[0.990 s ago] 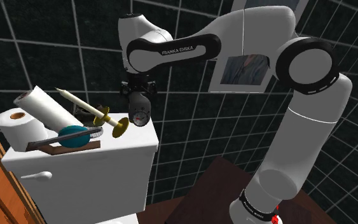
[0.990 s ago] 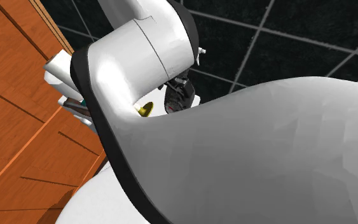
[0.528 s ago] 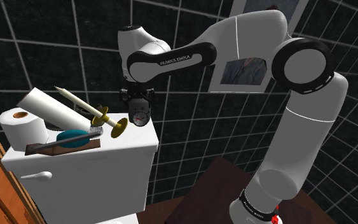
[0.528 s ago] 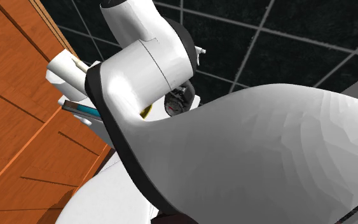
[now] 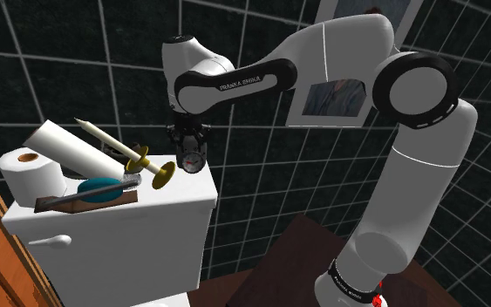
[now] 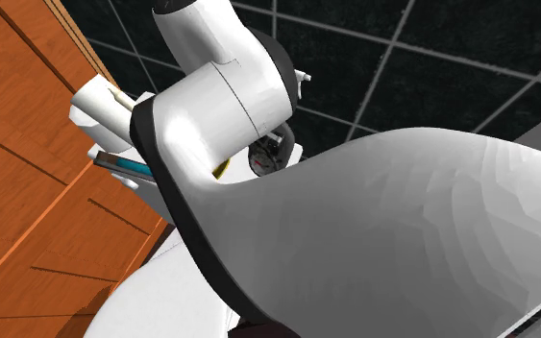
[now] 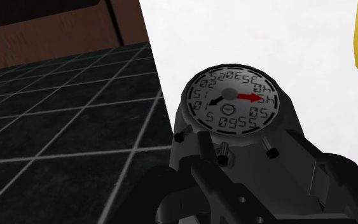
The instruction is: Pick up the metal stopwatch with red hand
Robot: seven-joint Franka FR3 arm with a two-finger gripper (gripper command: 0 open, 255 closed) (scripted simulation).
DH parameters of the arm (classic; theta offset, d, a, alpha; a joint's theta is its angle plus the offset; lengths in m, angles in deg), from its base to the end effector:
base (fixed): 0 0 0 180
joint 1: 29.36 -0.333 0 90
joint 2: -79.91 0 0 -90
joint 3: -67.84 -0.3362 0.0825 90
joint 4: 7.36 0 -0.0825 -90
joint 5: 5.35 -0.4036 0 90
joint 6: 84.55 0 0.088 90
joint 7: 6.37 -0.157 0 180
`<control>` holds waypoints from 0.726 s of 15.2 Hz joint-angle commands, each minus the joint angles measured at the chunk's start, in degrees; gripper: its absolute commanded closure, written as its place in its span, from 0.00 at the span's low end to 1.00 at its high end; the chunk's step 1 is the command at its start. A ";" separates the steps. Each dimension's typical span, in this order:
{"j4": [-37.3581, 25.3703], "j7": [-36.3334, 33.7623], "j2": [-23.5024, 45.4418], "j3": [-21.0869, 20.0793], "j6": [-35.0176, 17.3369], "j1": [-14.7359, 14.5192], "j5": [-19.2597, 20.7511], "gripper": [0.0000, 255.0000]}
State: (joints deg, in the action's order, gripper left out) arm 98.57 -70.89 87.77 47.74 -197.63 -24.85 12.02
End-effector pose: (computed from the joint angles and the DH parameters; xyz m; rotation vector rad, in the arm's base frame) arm 0.6052 0.1287 0.4174 2.7569 -1.0647 0.2193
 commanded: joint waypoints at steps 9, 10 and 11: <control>-4.08 1.48 -1.06 -0.19 5.02 -0.07 -0.98 1.00; -4.71 1.67 -1.17 -0.21 5.73 -0.08 -1.09 1.00; -5.36 1.86 -1.26 -0.24 6.45 -0.10 -1.18 1.00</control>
State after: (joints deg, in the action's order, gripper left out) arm 93.63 -69.19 86.69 47.53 -191.78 -24.94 10.96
